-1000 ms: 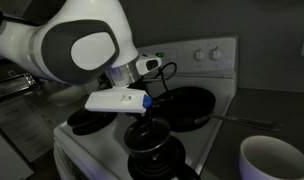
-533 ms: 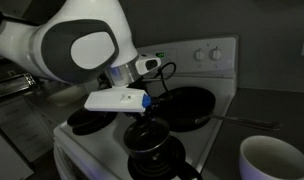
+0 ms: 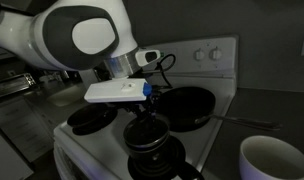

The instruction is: Remove the lid from the black pot on the bottom right plate

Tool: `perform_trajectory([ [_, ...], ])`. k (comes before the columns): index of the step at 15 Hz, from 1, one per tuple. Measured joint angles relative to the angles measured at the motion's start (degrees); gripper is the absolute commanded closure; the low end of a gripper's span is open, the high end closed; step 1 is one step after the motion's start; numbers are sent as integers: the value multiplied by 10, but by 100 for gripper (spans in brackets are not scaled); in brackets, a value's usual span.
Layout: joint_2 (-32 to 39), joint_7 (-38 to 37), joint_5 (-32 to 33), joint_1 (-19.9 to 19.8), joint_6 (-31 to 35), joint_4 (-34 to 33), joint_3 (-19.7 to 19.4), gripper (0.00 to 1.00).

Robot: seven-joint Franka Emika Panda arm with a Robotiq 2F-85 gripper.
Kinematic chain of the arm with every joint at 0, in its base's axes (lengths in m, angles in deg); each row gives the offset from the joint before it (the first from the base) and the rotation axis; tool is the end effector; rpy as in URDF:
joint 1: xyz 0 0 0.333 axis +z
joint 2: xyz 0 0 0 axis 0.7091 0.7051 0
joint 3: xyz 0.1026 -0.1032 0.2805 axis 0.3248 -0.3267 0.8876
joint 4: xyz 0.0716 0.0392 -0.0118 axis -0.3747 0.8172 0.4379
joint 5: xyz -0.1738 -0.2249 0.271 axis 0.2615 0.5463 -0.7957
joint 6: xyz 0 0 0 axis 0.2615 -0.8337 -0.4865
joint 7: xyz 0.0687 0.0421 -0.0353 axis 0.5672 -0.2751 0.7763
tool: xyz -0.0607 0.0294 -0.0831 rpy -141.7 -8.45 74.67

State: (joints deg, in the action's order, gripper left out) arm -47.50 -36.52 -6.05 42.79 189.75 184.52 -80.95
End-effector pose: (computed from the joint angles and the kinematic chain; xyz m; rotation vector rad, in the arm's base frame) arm 0.4214 -0.0847 0.3983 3.1207 0.1646 0.2876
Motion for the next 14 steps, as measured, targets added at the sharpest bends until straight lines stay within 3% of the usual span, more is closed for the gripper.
perform_trajectory([
  [6, 16, 4, 3, 13, -18, -52, 16, 85],
  [14, 116, 47, -84, 111, -19, -164, 76, 85],
])
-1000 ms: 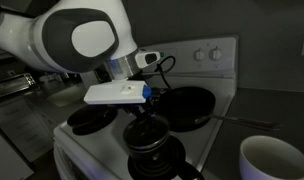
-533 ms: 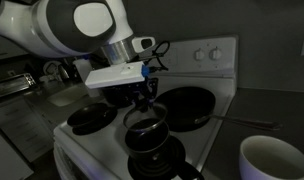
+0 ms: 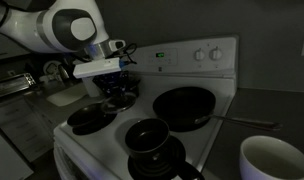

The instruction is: Remove the lid from the black pot on the bottom right plate

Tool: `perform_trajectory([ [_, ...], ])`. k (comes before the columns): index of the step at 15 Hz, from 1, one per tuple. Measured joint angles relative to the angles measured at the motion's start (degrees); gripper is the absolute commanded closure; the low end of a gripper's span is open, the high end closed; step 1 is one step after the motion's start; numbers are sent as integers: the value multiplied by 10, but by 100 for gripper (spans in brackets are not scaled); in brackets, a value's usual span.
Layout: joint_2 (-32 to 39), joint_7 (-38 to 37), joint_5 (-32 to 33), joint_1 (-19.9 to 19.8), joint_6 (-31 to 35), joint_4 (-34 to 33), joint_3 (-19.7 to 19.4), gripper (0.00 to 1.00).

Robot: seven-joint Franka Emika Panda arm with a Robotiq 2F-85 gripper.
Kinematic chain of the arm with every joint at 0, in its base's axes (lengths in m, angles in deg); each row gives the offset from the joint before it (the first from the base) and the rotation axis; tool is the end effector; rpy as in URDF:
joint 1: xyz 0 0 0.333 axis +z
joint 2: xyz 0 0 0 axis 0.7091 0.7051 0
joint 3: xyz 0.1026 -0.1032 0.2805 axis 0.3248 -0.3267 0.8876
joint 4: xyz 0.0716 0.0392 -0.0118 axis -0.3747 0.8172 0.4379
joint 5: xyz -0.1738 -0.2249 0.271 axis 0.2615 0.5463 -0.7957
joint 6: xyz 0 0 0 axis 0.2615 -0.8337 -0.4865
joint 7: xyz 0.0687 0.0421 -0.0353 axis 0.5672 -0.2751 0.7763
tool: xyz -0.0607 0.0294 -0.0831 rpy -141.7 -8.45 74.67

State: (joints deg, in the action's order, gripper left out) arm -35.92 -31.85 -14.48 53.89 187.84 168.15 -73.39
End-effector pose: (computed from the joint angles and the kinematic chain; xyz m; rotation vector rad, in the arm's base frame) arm 0.5085 0.0658 0.4355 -2.9801 -0.6240 -0.3724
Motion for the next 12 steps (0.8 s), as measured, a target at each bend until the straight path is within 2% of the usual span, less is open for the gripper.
perform_trajectory([
  [6, 19, -5, -5, 6, -21, -10, 42, 85],
  [12, 48, -56, -5, 6, 83, 64, 60, 85],
])
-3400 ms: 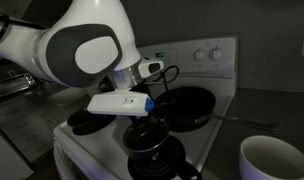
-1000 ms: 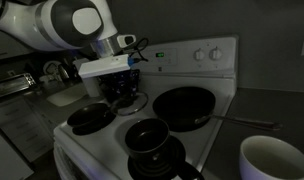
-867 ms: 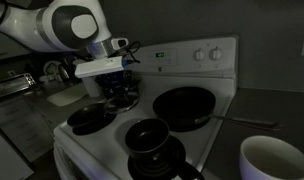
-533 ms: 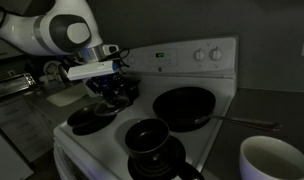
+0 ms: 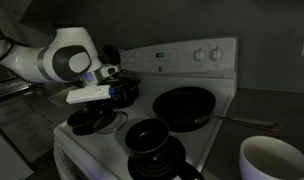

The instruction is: Remove the lid from the black pot on the bottom right plate

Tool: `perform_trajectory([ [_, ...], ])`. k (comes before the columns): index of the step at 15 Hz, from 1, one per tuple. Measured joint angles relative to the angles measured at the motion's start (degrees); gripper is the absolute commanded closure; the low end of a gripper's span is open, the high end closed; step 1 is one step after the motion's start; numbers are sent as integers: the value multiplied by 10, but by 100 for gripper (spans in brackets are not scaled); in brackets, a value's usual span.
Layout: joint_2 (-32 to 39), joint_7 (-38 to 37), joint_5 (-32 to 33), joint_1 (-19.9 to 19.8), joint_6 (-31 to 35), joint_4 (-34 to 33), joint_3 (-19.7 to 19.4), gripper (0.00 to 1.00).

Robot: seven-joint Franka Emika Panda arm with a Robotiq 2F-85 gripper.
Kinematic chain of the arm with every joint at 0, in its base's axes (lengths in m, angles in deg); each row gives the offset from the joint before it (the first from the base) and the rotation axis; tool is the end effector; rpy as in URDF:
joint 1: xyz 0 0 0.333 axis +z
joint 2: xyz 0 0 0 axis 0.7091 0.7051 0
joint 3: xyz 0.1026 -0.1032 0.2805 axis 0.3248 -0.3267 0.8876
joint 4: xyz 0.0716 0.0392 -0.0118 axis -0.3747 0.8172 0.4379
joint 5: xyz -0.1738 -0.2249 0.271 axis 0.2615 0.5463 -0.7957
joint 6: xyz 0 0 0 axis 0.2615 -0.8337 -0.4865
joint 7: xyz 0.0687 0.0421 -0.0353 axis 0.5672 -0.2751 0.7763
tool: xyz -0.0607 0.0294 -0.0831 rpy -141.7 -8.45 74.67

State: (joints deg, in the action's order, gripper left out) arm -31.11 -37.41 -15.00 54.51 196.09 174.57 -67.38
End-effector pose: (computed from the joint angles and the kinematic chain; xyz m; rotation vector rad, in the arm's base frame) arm 0.4869 0.1190 0.3566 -2.9831 -0.6197 -0.2783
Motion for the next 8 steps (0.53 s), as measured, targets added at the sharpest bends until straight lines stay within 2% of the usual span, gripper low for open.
perform_trajectory([
  [3, 16, -25, 2, 0, 43, 32, 4, 85],
  [8, 19, -52, 22, -5, 60, 46, 3, 85],
])
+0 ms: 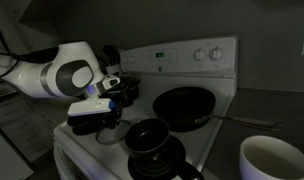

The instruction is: Remove the lid from the black pot on the bottom right plate

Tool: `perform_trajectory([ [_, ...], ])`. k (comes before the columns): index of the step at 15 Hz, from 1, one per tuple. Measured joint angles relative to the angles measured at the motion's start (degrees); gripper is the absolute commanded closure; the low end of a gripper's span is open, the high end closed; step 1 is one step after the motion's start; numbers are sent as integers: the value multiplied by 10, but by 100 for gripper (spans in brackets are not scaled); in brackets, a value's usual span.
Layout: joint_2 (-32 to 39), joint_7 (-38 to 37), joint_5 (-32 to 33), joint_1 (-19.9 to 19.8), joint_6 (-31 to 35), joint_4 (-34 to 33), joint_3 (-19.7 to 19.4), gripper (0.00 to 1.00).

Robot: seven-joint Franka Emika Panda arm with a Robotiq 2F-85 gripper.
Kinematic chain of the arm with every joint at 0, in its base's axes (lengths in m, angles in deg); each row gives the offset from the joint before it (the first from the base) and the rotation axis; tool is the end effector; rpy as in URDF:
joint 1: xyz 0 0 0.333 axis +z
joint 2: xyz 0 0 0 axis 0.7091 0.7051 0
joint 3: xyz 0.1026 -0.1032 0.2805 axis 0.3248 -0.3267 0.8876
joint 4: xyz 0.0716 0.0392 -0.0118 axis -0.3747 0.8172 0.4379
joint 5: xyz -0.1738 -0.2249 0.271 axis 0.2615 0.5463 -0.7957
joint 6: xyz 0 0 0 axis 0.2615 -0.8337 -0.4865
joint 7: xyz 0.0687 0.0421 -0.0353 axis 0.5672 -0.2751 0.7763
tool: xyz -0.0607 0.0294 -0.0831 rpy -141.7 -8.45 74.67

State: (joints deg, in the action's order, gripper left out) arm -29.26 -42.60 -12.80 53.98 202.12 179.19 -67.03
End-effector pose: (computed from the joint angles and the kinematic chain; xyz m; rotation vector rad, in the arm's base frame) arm 0.4721 0.1126 0.3174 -3.0279 -0.5173 -0.2644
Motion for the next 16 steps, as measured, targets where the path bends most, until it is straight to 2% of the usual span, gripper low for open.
perform_trajectory([
  [6, -3, -79, 100, -10, -27, -3, 0, 85],
  [11, -2, -74, 91, -10, -31, -4, -1, 85],
  [16, -3, -40, 31, -10, -14, 4, -1, 85],
])
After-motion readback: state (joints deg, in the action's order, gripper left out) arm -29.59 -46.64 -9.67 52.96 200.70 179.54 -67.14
